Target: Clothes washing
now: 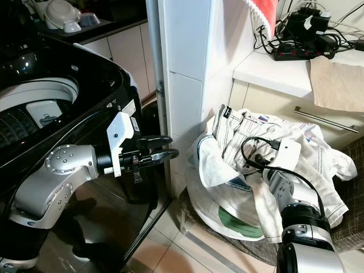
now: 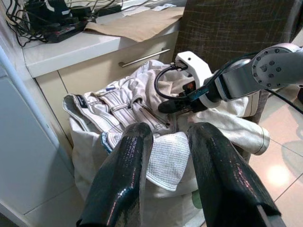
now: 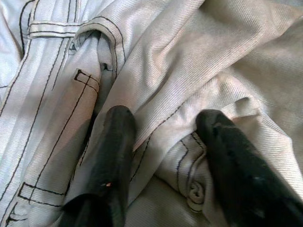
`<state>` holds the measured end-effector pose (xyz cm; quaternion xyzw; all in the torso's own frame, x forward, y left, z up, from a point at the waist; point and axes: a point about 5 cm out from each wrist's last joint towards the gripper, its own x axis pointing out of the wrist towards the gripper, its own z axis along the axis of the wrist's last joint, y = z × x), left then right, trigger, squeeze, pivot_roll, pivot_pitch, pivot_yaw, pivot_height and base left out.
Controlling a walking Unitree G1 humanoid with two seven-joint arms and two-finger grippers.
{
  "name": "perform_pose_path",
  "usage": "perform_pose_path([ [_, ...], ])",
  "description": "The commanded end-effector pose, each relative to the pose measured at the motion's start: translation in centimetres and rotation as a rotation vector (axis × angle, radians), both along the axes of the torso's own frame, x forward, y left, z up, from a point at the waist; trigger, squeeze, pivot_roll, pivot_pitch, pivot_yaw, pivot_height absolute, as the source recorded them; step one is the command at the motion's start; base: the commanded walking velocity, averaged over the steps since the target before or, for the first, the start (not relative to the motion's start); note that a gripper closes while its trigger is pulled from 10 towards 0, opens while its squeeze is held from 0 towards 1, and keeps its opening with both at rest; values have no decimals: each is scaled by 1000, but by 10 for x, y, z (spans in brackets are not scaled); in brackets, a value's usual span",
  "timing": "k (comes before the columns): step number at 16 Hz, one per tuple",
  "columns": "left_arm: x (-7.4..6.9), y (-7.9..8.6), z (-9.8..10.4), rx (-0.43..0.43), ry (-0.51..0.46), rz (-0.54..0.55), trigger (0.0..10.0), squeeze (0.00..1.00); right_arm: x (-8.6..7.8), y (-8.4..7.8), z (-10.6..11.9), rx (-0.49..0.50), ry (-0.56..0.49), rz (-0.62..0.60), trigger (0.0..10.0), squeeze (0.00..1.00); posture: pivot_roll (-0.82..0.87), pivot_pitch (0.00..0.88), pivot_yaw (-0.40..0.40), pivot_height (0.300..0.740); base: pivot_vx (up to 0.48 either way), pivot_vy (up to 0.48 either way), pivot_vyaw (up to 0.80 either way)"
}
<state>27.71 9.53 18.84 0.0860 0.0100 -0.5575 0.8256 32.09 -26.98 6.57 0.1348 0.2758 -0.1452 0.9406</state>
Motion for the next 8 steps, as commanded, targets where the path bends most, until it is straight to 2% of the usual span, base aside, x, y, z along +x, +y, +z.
perform_pose_path([
  [1,3,3,2,9,-5,19,10000,0,3,7,-2,32,-3,19,0,0,-23,0,39,740,0,0,0],
  [8,4,2,2,6,-4,33,10000,0,3,5,-2,25,-8,26,0,0,-24,0,38,740,0,0,0],
])
